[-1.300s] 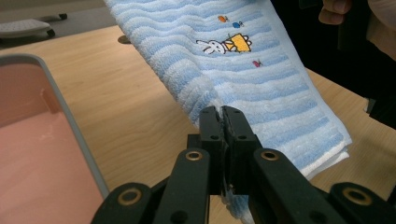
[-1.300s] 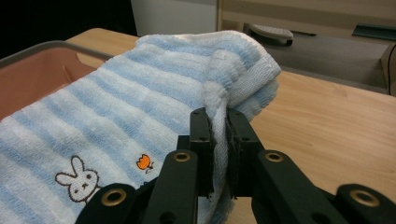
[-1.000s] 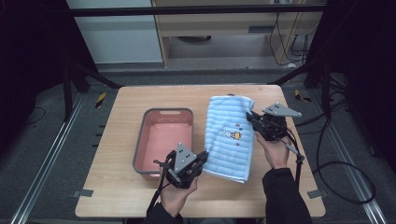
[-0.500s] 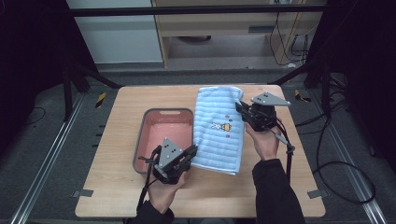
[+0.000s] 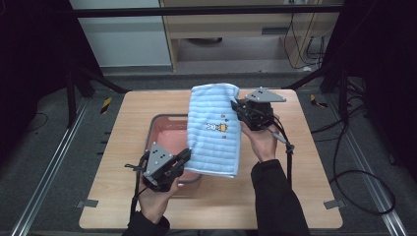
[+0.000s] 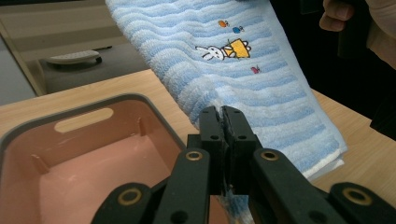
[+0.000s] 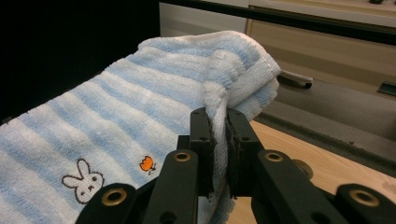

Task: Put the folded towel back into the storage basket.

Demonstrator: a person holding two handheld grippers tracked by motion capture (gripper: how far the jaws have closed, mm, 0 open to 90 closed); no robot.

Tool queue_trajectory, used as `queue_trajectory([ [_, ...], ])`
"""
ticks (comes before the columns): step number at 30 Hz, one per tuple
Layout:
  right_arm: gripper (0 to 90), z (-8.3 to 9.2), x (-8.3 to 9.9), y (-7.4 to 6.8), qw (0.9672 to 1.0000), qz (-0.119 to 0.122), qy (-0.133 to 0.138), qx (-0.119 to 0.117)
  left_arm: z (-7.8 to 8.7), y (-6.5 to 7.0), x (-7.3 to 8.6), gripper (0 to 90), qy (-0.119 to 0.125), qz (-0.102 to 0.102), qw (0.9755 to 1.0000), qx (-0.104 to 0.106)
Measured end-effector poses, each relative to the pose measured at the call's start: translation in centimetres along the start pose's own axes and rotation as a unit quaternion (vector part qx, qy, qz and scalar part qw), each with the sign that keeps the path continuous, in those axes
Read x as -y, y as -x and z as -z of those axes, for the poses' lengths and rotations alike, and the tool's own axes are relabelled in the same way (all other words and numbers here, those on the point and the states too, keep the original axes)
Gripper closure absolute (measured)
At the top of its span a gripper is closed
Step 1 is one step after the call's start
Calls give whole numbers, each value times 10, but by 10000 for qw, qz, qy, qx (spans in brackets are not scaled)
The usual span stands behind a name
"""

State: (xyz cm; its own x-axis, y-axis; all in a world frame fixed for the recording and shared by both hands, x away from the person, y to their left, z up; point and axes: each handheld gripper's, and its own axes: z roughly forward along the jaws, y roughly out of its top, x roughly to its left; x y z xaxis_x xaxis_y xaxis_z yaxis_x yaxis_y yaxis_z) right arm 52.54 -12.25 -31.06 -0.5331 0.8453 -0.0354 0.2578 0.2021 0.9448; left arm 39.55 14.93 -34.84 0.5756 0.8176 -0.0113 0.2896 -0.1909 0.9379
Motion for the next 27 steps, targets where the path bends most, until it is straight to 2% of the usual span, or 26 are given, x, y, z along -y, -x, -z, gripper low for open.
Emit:
queue_trajectory([
  [14,831,-34,-22,-34,9993,199,4,-314,26,-36,5,871,66,185,9992,-362],
  [20,831,-48,-25,-45,9989,244,-39,-410,29,-47,11,871,24,260,9986,-459],
  [27,831,-73,-23,-62,9979,294,-154,-549,31,-63,21,872,-51,345,9976,-595],
])
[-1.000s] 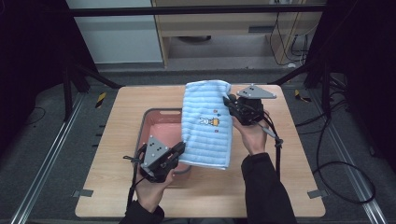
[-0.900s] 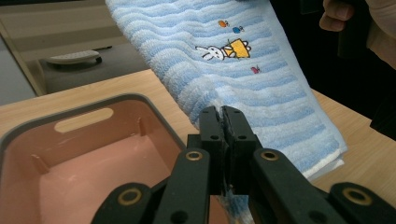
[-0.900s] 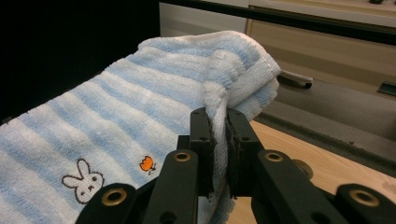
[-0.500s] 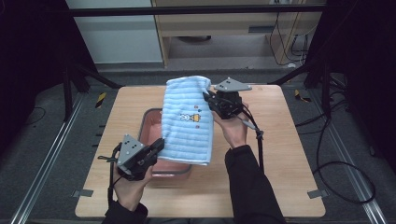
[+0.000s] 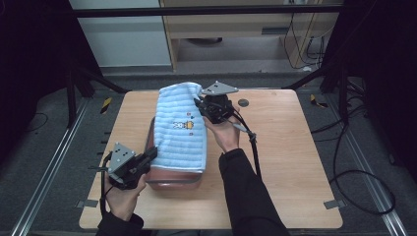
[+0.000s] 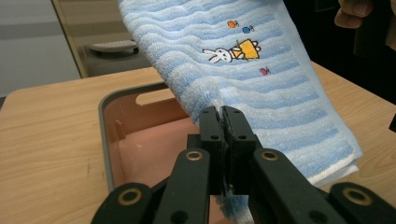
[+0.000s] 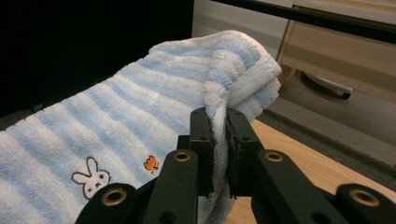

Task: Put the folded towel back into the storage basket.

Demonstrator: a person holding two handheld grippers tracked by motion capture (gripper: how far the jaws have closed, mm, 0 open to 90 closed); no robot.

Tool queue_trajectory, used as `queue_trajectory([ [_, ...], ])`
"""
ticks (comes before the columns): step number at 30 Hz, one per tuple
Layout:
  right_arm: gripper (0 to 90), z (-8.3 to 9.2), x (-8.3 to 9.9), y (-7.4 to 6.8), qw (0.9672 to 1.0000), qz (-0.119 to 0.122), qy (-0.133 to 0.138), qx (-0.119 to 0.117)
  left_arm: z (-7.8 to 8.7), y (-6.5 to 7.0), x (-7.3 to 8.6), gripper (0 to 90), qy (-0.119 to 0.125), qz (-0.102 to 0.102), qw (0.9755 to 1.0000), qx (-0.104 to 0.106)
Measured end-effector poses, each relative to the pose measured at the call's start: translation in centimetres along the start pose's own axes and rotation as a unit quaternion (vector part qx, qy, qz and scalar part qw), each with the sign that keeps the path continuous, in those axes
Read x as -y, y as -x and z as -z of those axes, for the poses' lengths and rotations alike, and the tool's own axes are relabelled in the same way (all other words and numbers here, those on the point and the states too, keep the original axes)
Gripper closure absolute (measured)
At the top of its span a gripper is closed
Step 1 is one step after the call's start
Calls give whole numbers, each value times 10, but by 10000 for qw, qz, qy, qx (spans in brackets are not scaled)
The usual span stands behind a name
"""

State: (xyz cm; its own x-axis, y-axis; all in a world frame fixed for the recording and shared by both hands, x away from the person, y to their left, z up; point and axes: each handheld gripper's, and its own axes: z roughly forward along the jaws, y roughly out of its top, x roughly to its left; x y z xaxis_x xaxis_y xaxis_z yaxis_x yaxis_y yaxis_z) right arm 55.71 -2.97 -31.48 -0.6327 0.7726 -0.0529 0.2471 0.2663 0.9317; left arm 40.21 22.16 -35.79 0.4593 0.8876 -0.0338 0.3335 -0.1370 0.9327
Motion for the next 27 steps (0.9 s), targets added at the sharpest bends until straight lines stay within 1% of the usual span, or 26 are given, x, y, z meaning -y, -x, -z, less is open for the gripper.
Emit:
queue_trajectory([
  [1,831,-3,1,-1,10000,20,-30,-5,-1,-5,3,871,-17,38,10000,-51],
  [3,831,-9,2,-3,10000,-2,-58,-34,-2,-10,5,872,-66,54,9999,-88],
  [6,831,-17,4,-5,9999,3,-114,-45,-4,-13,7,872,-103,44,9999,-129],
  [7,831,-20,5,-6,9999,0,-124,-63,-6,-15,9,871,-148,46,9998,-158],
  [13,831,-34,12,-9,9997,23,-232,-93,-11,-18,15,872,-245,27,9994,-225],
  [14,831,-36,13,-10,9996,-2,-252,-98,-12,-19,16,872,-280,29,9993,-232],
  [15,831,-37,14,-11,9996,15,-279,-96,-14,-21,20,872,-366,52,9990,-250],
  [20,831,-44,23,-12,9993,0,-355,-128,-21,-25,30,872,-537,49,9981,-289],
  [21,831,-45,25,-12,9992,3,-379,-125,-21,-25,30,872,-537,49,9981,-289],
  [23,831,-48,29,-13,9990,17,-427,-132,-25,-24,36,872,-659,23,9974,-288],
  [25,831,-51,33,-13,9989,-2,-454,-135,-28,-23,39,872,-713,20,9971,-252],
  [26,831,-52,35,-13,9988,-13,-474,-139,-28,-23,39,871,-713,20,9971,-252],
  [27,831,-53,37,-14,9987,-18,-495,-135,-29,-23,41,871,-771,-4,9966,-282],
])
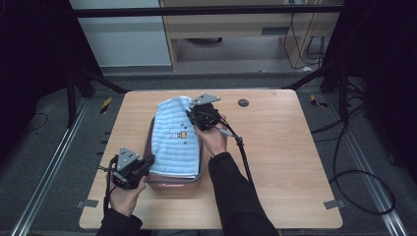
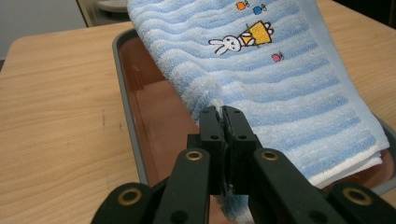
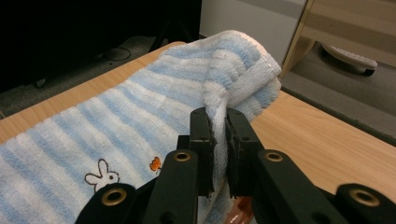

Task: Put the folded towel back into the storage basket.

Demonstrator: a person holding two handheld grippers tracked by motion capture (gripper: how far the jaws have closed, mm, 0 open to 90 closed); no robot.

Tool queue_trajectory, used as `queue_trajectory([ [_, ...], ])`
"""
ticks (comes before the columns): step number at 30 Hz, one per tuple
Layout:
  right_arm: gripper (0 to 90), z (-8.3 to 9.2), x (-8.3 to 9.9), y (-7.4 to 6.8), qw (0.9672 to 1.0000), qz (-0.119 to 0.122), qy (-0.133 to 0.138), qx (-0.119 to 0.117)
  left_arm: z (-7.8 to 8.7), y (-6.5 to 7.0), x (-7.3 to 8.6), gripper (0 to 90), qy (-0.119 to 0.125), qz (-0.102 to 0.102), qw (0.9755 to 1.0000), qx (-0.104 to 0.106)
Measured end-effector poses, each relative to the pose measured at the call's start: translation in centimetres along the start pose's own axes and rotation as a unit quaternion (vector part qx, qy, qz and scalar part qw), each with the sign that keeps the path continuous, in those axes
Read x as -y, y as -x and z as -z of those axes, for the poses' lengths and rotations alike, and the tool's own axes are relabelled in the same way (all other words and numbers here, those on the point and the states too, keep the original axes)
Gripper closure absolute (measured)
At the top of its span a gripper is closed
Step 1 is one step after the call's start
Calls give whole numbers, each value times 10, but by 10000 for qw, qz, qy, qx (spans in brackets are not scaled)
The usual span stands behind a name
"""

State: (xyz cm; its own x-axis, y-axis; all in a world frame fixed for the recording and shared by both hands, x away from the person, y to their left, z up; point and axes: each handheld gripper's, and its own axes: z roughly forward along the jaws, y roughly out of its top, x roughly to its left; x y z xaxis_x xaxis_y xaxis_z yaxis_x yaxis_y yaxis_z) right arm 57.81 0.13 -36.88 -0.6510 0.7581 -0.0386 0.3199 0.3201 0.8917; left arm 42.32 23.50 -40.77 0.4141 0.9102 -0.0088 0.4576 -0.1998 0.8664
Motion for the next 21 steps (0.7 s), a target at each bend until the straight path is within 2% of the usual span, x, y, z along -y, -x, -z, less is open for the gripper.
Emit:
queue_trajectory([
  [1,831,-1,2,0,10000,-9,-18,-8,0,0,0,871,0,0,10000,0],
  [2,831,-2,4,0,10000,19,-27,-7,-1,-1,1,871,-6,-82,10000,-45],
  [4,831,-5,7,-1,10000,-8,-63,-21,-1,-1,4,872,-59,-6,10000,-10],
  [13,830,-11,19,-5,9998,-31,-176,-56,-1,-2,11,871,-174,33,9998,22],
  [21,830,-18,29,-5,9996,-60,-282,-70,-5,-3,16,871,-297,-5,9996,-4],
])
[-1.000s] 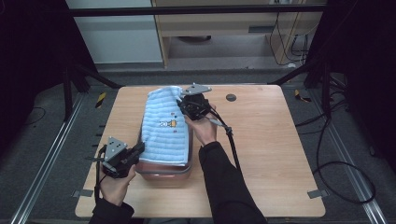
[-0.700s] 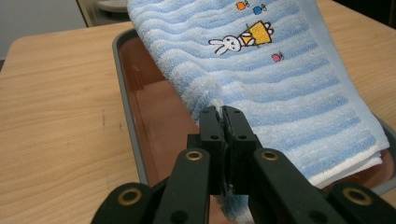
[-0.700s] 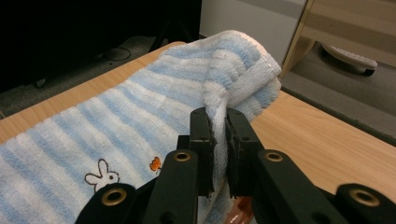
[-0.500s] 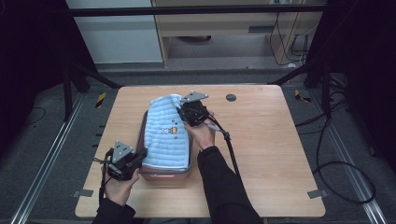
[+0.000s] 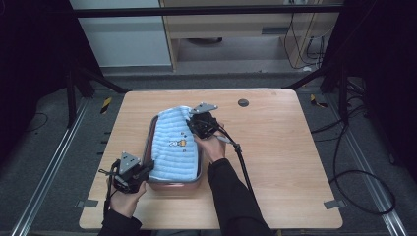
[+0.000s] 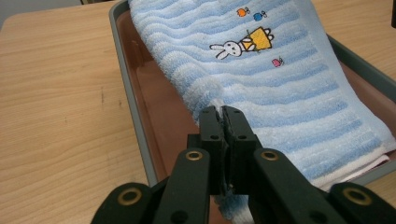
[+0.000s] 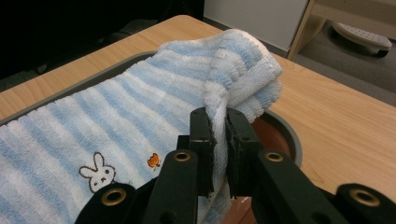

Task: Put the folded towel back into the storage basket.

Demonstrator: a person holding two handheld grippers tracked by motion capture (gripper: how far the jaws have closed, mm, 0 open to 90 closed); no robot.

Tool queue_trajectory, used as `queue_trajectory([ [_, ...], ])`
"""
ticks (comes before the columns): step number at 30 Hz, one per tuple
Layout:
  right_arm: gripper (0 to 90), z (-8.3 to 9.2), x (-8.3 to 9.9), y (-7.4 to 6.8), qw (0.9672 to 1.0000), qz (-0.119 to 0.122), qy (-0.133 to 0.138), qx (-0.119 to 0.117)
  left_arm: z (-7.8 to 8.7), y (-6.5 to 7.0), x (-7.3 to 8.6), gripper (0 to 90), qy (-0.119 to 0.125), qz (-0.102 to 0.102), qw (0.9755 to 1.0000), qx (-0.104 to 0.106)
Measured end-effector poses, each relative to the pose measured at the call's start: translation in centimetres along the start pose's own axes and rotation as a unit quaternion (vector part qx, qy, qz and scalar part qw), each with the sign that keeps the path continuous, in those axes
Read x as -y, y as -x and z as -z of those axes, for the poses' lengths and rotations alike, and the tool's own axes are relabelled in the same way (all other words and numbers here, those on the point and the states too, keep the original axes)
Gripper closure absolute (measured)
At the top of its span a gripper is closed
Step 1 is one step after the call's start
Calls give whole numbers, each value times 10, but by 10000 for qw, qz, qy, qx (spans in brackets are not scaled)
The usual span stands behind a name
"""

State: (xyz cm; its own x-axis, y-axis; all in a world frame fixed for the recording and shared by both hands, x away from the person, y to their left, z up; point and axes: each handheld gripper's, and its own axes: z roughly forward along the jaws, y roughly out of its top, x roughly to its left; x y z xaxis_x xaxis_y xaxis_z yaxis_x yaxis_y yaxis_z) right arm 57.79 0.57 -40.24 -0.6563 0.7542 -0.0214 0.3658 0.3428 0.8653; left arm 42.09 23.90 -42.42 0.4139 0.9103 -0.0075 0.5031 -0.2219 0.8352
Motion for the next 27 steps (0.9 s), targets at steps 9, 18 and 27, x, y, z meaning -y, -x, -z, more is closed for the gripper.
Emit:
queue_trajectory([
  [9,825,-8,11,0,9998,-31,-193,-5,-4,1,2,869,-81,-46,10000,-34],
  [18,787,-18,23,-1,9986,27,-527,-61,-9,1,5,823,-270,-38,9996,-66],
  [27,635,-10,27,0,9989,186,-428,17,-4,-3,3,720,-150,43,9997,-183],
])
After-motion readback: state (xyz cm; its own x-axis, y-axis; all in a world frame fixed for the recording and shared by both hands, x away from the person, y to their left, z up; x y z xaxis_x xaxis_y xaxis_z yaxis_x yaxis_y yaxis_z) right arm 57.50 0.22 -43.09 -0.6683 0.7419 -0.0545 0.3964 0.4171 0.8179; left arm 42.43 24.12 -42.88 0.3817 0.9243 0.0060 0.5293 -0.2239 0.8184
